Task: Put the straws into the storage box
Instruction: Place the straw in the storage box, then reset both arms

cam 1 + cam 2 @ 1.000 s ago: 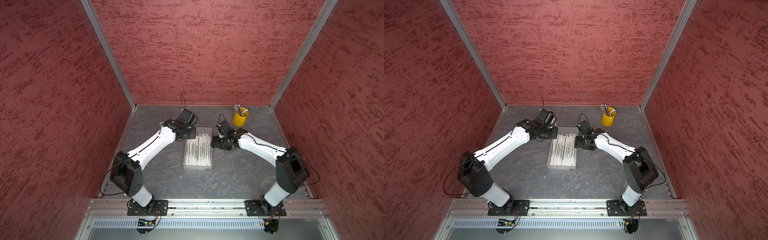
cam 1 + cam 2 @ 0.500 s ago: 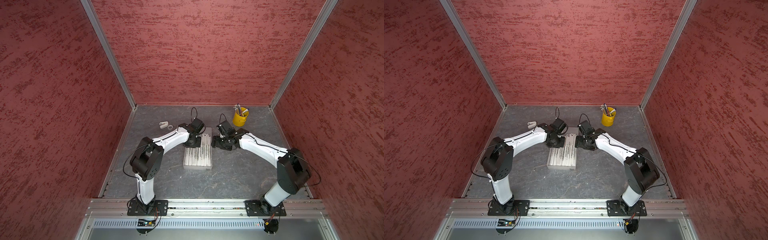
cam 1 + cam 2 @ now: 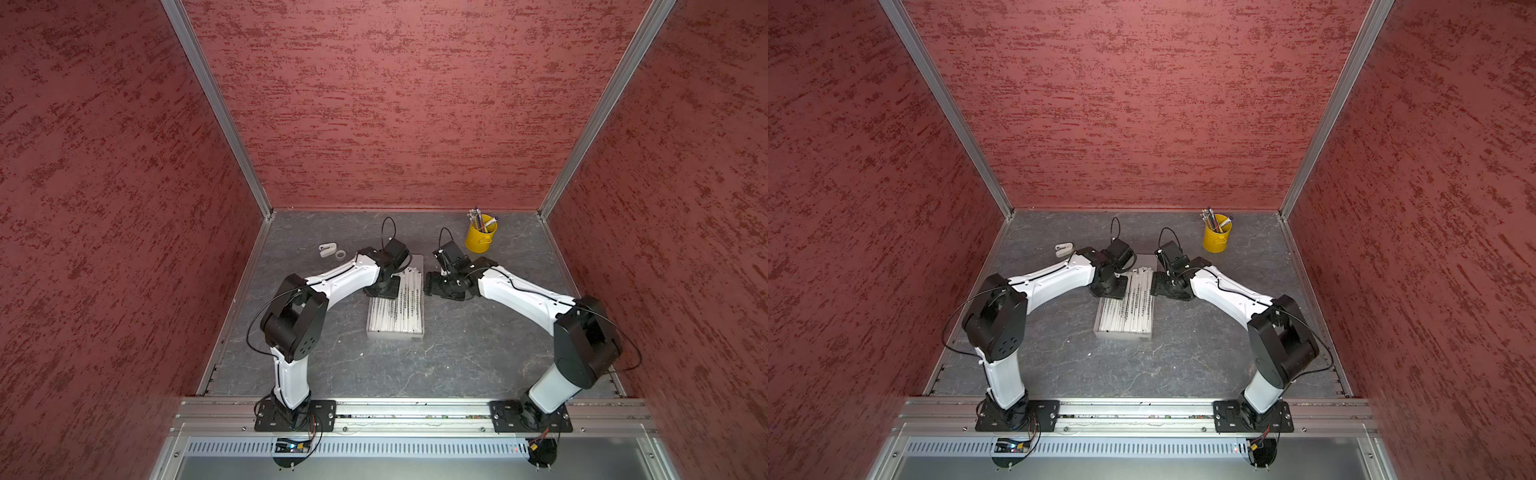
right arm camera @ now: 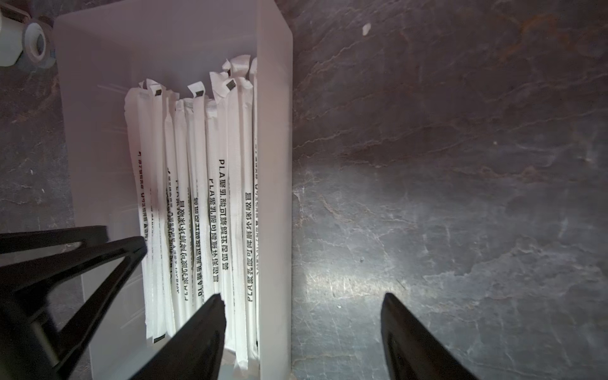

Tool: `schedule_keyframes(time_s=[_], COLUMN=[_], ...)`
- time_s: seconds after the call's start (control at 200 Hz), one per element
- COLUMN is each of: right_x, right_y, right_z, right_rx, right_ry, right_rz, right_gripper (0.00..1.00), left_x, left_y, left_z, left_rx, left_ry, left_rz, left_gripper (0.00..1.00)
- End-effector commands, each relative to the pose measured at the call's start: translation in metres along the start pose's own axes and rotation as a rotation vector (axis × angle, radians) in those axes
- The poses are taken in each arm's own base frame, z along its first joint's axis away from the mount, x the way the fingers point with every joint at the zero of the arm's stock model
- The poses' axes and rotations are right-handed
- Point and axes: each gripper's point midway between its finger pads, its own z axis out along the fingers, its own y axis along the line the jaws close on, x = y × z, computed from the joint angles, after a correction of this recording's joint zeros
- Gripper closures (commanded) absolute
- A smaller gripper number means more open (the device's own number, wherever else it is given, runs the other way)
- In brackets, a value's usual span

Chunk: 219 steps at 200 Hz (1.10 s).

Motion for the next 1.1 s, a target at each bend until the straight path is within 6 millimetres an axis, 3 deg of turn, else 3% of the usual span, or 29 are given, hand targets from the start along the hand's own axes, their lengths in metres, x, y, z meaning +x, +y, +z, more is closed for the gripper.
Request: schedule_keyframes(time_s=[0.0,0.09,0.18,0.22,0.286,0.306,0.311,0.336,0.381,0.521,0.671,0.761,0.887,1.092], right_x=[-0.019,-0.038,-0.065,-0.079,-0.096,-0.104,-0.111,-0.115,-0.119,-0.126,-0.123,-0.118,-0.114,-0.114], right_y=[-0.004,-0.003,-0.011,-0.016,-0.023,-0.021,-0.015,-0.019,-0.038,-0.113,-0.169,-0.2,-0.215,-0.215], right_z=[-0.017,-0.042,-0.078,-0.102,-0.122,-0.133,-0.144,-0.152,-0.159,-0.161,-0.121,-0.106,-0.086,-0.059], right_rx=[0.028,0.023,0.044,0.046,0.037,0.036,0.021,0.04,0.121,0.445,0.542,0.568,0.468,0.382], right_ry=[-0.06,-0.147,-0.337,-0.466,-0.69,-0.791,-0.841,-0.943,-1.061,-1.097,-0.998,-0.978,-0.982,-0.971], right_rz=[-0.036,-0.074,-0.107,-0.127,-0.231,-0.288,-0.295,-0.329,-0.338,-0.315,-0.232,-0.159,-0.107,-0.141], right_gripper=[0.24,0.23,0.2,0.17,0.1,0.04,0.03,0.02,0.02,0.01,0.02,0.01,0.01,0.02], left_x=[-0.021,-0.029,-0.04,-0.045,-0.049,-0.051,-0.05,-0.048,-0.043,-0.037,-0.024,-0.015,-0.016,-0.04], left_y=[0.007,0.02,0.043,0.056,0.071,0.074,0.075,0.08,0.093,0.164,0.218,0.229,0.226,0.22], left_z=[-0.06,-0.098,-0.144,-0.163,-0.186,-0.197,-0.196,-0.203,-0.207,-0.169,-0.117,-0.087,-0.058,-0.055], left_rx=[0.026,0.015,-0.013,-0.028,-0.013,-0.004,-0.005,-0.008,-0.029,-0.212,-0.388,-0.333,-0.153,-0.131], left_ry=[-0.129,-0.249,-0.485,-0.622,-0.853,-0.942,-0.956,-1.052,-1.174,-1.107,-1.015,-0.995,-1.0,-1.053], left_rz=[-0.009,-0.001,0.005,-0.001,0.021,0.04,0.047,0.064,0.061,-0.1,-0.223,-0.265,-0.241,-0.103], left_gripper=[0.41,0.34,0.25,0.21,0.14,0.14,0.13,0.12,0.07,0.03,0.02,0.01,0.0,0.0])
